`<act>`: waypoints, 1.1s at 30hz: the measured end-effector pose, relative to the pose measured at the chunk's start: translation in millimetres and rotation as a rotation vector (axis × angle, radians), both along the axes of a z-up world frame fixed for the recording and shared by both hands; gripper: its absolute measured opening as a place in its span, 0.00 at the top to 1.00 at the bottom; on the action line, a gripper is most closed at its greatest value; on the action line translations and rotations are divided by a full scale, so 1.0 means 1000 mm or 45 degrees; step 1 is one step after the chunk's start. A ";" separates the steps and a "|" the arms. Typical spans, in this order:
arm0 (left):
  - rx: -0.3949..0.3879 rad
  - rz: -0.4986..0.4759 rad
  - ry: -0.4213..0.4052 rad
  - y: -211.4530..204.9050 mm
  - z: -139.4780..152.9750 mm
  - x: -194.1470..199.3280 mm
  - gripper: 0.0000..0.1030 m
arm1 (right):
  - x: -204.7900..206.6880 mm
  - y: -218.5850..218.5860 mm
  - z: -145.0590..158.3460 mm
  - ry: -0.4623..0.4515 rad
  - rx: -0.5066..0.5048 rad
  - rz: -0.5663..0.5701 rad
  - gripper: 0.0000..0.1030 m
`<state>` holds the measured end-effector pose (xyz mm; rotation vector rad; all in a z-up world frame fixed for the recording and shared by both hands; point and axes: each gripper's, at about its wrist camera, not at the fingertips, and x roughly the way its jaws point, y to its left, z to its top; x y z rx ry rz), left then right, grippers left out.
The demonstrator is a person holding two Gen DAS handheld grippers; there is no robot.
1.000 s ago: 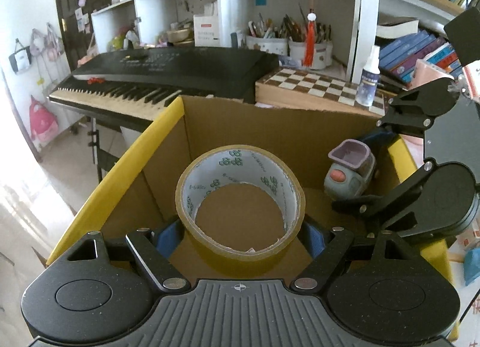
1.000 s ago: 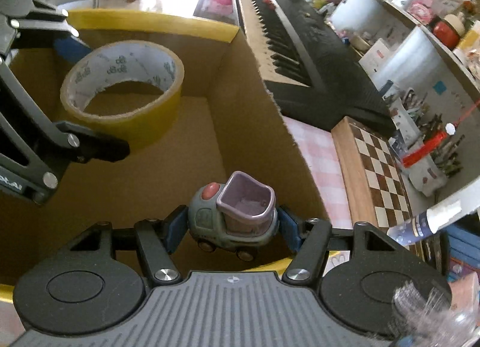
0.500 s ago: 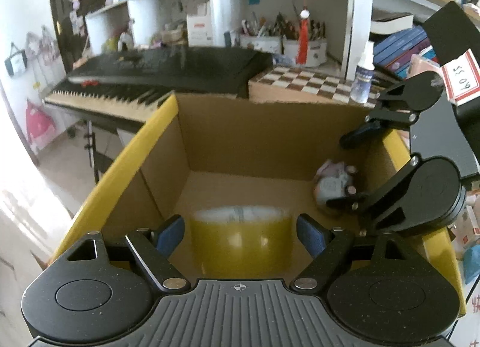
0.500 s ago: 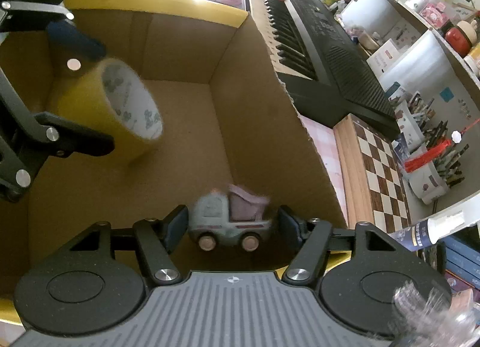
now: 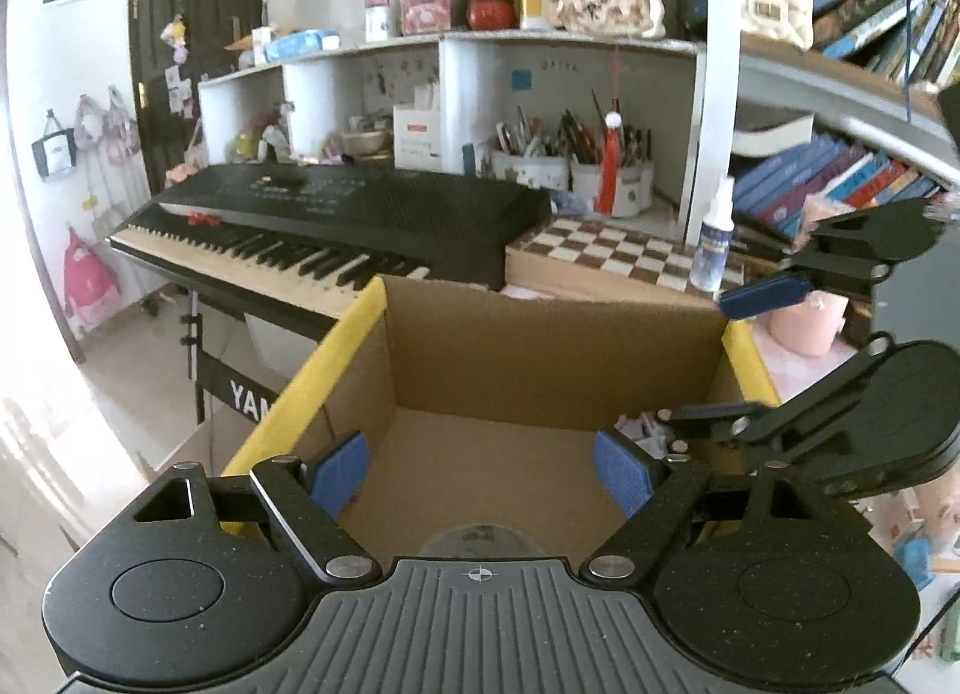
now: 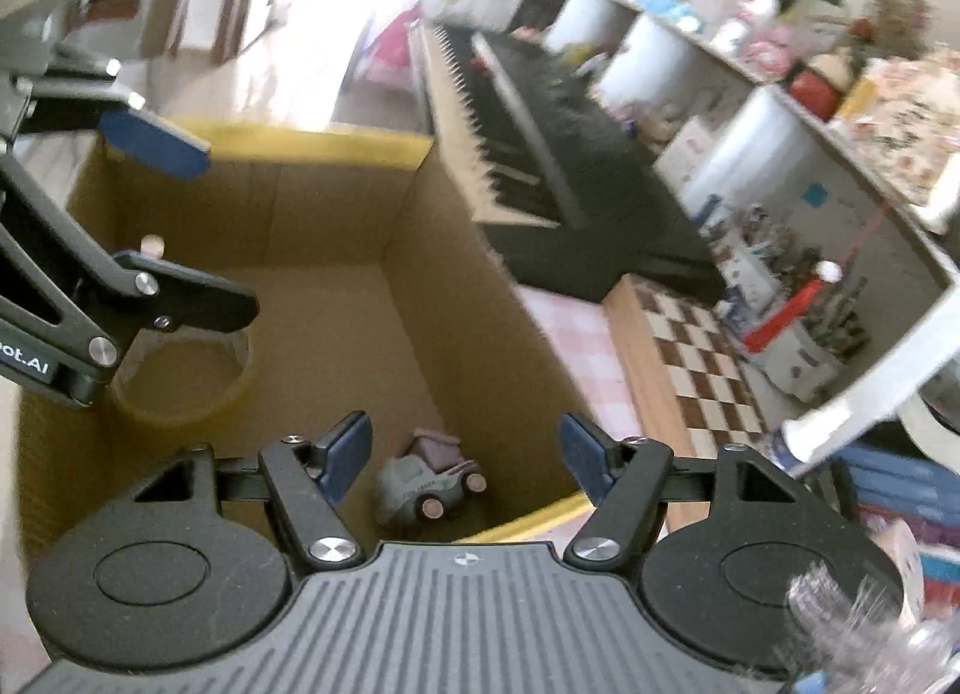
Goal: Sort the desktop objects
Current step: 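Withdraw both open tools up out of the yellow box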
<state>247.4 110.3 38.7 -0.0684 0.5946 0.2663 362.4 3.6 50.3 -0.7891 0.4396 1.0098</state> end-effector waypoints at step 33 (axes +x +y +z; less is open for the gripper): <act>-0.058 -0.053 -0.047 0.014 -0.003 -0.134 0.13 | -0.185 -0.121 0.018 0.173 0.719 -1.096 0.34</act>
